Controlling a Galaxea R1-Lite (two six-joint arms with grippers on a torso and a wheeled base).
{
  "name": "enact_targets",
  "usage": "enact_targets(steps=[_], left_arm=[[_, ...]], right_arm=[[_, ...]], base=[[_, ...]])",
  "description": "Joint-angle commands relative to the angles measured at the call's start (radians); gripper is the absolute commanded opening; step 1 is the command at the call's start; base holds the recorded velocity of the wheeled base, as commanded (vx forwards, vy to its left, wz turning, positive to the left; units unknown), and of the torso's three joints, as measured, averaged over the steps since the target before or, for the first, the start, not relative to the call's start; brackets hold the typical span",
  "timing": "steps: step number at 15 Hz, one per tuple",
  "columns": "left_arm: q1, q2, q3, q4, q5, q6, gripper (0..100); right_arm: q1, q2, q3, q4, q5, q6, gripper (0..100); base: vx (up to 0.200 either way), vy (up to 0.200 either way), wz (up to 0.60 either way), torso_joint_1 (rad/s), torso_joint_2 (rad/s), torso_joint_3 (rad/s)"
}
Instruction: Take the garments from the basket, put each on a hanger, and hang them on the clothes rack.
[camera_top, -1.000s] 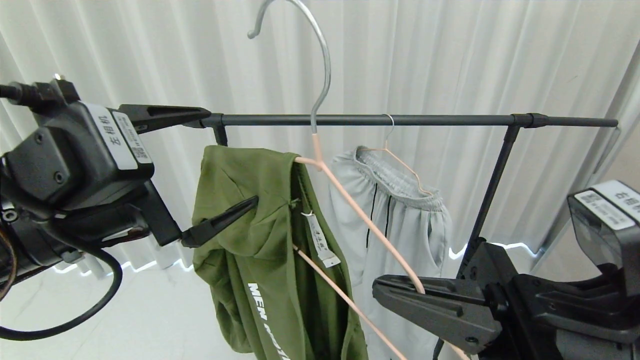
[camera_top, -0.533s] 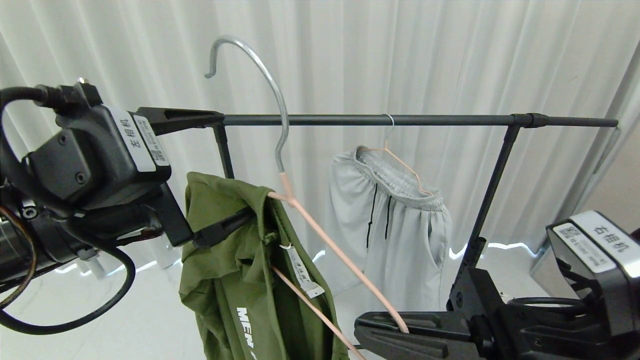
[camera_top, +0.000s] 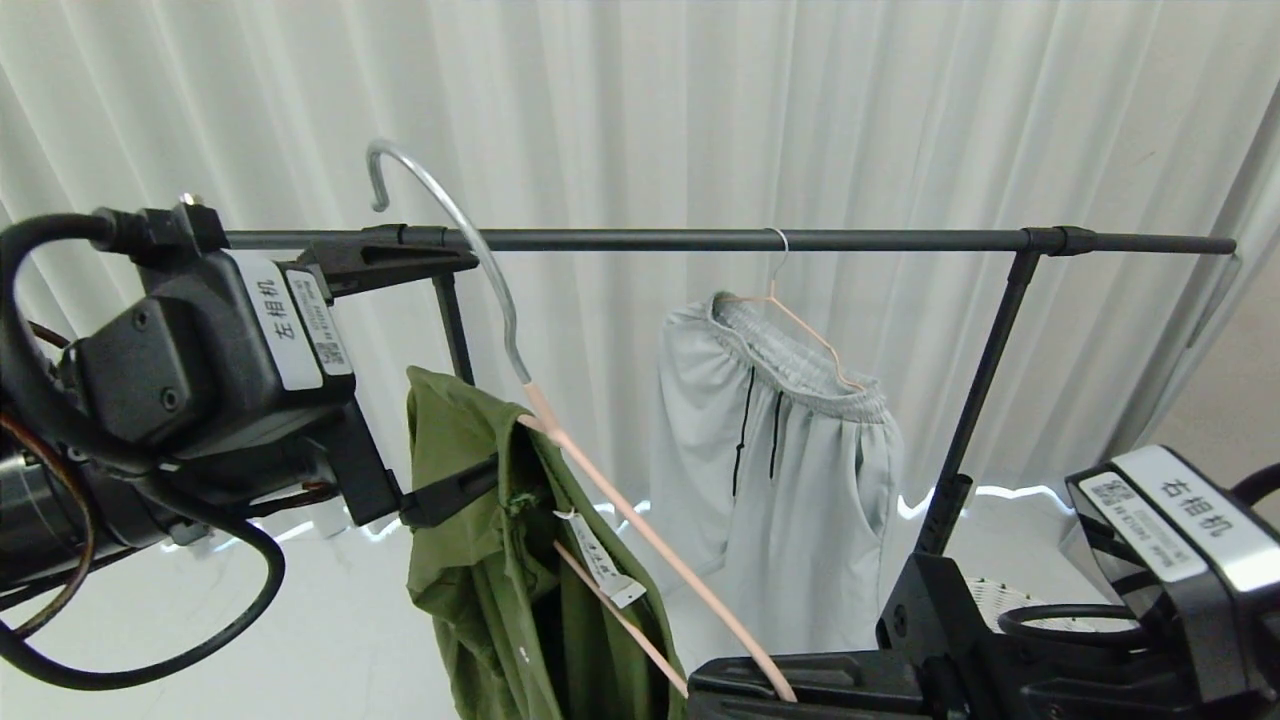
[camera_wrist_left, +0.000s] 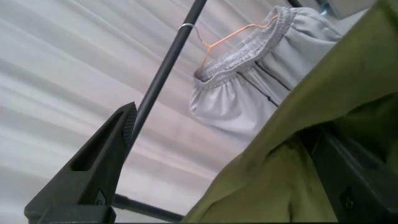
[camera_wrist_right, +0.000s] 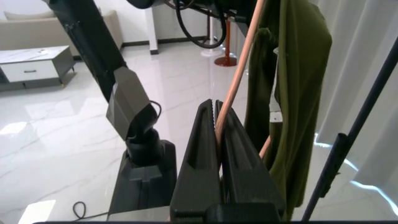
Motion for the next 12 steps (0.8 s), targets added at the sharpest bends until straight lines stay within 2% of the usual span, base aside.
enact_targets(steps=[1,3,4,12], left_arm=[[0.000,0.005,0.006,-0.001,-0.004,0.000,100],[0.000,0.008,0.010,-0.001,-0.006,0.000,100],[0.000,0.008,0.011,-0.001,-0.006,-0.002,0],[0.001,0.008,0.023,-0.001,-0.033,-0.003,0]], right_arm=[[0.001,0.007,-0.001,0.000,0.001,0.000,0],[0.004,0.005,-0.003,0.000,0.013,0.000,0],[0.004,0.007,-0.008,0.000,0.015,0.000,0],[0.004,0.007,-0.014,0.000,0.019,0.001,0]], base=[[0.000,0.000,0.00,0.000,0.00,0.000],[0.000,0.000,0.00,0.000,0.00,0.000],[0.000,0.000,0.00,0.000,0.00,0.000],[0.000,0.000,0.00,0.000,0.00,0.000]])
